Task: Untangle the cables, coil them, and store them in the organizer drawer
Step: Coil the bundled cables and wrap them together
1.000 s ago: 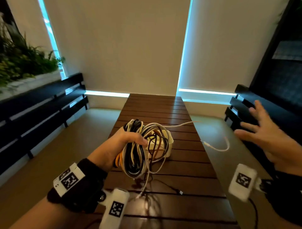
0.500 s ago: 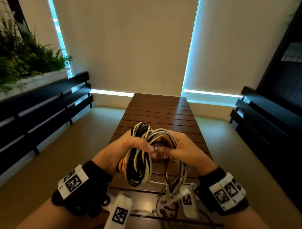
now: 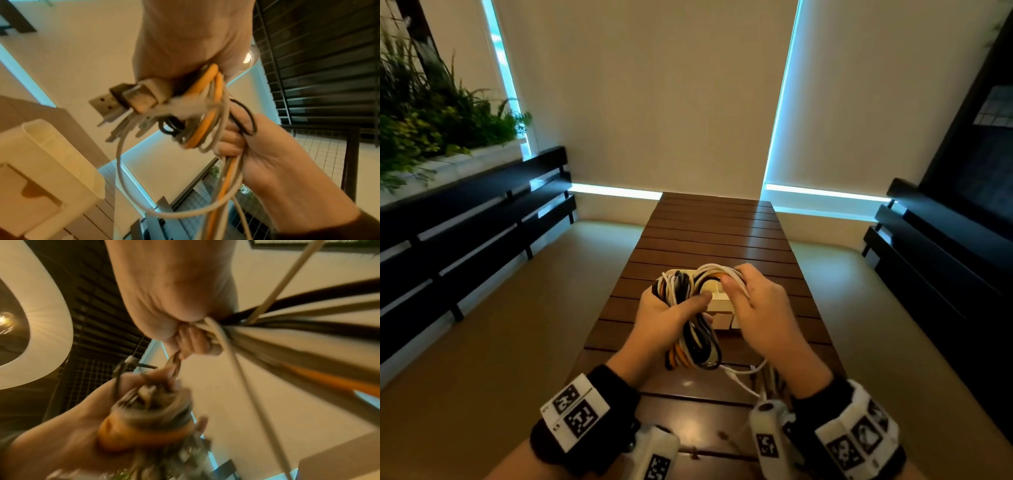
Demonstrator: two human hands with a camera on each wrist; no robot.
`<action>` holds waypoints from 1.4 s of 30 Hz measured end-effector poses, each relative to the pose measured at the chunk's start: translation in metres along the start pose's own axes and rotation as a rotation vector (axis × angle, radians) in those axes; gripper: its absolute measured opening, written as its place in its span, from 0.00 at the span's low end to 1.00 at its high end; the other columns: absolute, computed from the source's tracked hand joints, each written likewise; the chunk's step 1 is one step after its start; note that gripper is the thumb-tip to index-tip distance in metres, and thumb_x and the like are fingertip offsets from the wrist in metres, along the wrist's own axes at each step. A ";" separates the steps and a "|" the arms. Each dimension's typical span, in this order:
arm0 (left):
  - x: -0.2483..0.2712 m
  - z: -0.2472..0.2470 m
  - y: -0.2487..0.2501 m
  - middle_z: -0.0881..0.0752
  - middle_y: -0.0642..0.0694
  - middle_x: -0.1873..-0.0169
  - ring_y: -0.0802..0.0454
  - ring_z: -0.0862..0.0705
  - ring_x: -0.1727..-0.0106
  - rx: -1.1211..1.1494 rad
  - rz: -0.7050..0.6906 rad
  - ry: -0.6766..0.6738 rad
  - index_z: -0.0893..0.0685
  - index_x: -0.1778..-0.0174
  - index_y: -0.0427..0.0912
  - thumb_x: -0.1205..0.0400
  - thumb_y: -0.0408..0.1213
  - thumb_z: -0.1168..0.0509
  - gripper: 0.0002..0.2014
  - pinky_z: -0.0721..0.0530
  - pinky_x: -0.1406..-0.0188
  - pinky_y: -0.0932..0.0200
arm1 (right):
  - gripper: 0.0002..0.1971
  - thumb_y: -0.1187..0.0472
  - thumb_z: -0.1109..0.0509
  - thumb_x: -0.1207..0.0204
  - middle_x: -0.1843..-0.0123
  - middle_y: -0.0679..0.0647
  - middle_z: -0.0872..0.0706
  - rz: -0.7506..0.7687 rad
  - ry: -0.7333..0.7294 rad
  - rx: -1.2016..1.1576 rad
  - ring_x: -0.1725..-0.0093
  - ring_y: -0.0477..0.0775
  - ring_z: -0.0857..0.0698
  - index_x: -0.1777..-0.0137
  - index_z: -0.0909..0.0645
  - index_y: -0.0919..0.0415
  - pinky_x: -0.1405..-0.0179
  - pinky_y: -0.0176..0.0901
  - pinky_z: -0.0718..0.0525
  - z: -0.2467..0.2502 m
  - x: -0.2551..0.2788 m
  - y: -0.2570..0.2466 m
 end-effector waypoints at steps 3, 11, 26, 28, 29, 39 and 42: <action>0.001 -0.010 -0.009 0.11 0.38 0.68 0.48 0.11 0.67 0.170 0.029 0.136 0.14 0.56 0.30 0.24 0.30 0.29 0.06 0.13 0.70 0.58 | 0.09 0.52 0.40 0.19 0.64 0.42 0.22 -0.012 0.186 -0.057 0.64 0.47 0.19 0.48 0.24 0.56 0.68 0.26 0.29 -0.016 0.013 -0.009; 0.003 -0.011 -0.008 0.11 0.39 0.65 0.47 0.12 0.61 0.204 -0.062 0.182 0.14 0.55 0.29 0.31 0.36 0.27 0.14 0.14 0.59 0.51 | 0.15 0.39 0.44 0.27 0.67 0.46 0.22 -0.048 0.219 -0.655 0.70 0.41 0.25 0.53 0.27 0.49 0.70 0.33 0.28 -0.034 0.025 0.000; 0.019 -0.020 -0.010 0.17 0.43 0.74 0.52 0.16 0.73 0.513 -0.002 -0.086 0.16 0.67 0.36 0.30 0.29 0.35 0.03 0.17 0.76 0.60 | 0.10 0.61 0.34 0.24 0.58 0.52 0.12 0.323 0.598 -0.115 0.54 0.34 0.19 0.44 0.24 0.58 0.53 0.18 0.21 -0.028 0.049 -0.032; 0.020 -0.022 -0.010 0.16 0.44 0.75 0.52 0.16 0.74 0.567 0.012 -0.114 0.13 0.70 0.39 0.31 0.32 0.38 0.08 0.17 0.77 0.61 | 0.11 0.58 0.34 0.23 0.54 0.46 0.15 0.314 0.584 -0.151 0.54 0.38 0.16 0.42 0.23 0.57 0.55 0.24 0.17 -0.029 0.051 -0.034; 0.020 -0.022 -0.011 0.16 0.43 0.73 0.52 0.15 0.73 0.597 0.016 -0.125 0.12 0.68 0.39 0.31 0.33 0.38 0.09 0.16 0.76 0.61 | 0.12 0.58 0.34 0.23 0.53 0.43 0.16 0.302 0.585 -0.172 0.54 0.39 0.15 0.41 0.23 0.56 0.56 0.27 0.16 -0.028 0.051 -0.035; 0.014 -0.030 -0.005 0.18 0.43 0.66 0.49 0.16 0.64 0.512 -0.084 -0.145 0.23 0.49 0.32 0.36 0.50 0.20 0.31 0.15 0.66 0.58 | 0.13 0.49 0.43 0.18 0.54 0.40 0.16 0.173 0.491 -0.404 0.53 0.42 0.15 0.44 0.20 0.52 0.55 0.38 0.15 -0.026 0.044 -0.023; 0.011 -0.027 -0.005 0.16 0.43 0.64 0.49 0.15 0.62 0.500 -0.095 -0.100 0.28 0.39 0.30 0.44 0.50 0.16 0.44 0.15 0.64 0.59 | 0.13 0.45 0.44 0.19 0.50 0.31 0.19 0.151 0.389 -0.512 0.44 0.47 0.20 0.47 0.18 0.43 0.47 0.54 0.15 -0.026 0.042 -0.018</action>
Point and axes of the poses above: each hand's wrist, its own x-axis away from the middle knuckle, its own z-axis out of the back of the hand, y = z × x, the point moved 4 cm from there along -x, towards the middle knuckle
